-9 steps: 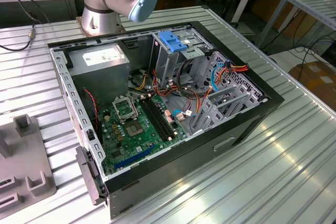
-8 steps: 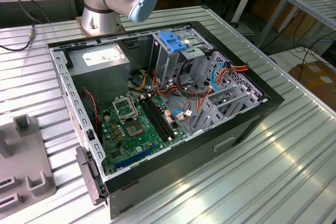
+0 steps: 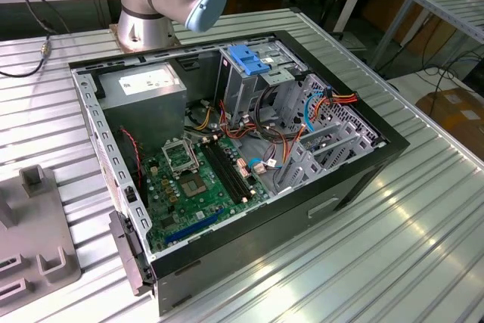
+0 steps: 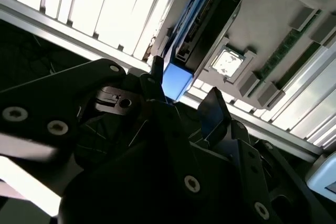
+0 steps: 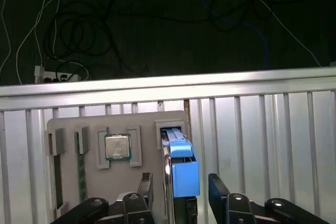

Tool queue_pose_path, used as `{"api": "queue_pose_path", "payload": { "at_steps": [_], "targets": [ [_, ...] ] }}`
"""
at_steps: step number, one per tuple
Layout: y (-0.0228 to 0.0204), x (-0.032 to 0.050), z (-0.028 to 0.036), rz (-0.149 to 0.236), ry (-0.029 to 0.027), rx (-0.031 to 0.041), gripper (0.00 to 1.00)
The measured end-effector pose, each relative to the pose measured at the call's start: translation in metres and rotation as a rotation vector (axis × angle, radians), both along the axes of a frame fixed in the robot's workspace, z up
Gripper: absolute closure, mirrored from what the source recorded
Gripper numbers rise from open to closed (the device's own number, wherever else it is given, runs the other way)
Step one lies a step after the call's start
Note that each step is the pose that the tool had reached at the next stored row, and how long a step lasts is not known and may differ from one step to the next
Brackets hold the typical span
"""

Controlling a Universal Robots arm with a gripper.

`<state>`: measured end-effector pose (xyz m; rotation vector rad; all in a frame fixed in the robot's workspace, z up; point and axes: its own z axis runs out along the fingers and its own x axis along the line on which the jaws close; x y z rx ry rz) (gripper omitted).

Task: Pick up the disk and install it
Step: 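Pick up the disk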

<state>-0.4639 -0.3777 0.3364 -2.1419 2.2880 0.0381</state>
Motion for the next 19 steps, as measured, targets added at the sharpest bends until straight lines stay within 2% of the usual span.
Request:
{"api": "queue_pose_path", "payload": {
  "at_steps": [4, 10, 19],
  "targets": [
    [0.0000, -0.0009, -0.0095, 0.005, -0.0003, 0.0005, 0.46],
    [0.0000, -0.0038, -0.0195, 0.017, -0.0033, 0.0011, 0.46],
    [0.0000, -0.0045, -0.0417, 0.031, -0.0046, 0.0011, 0.46]
  ]
}}
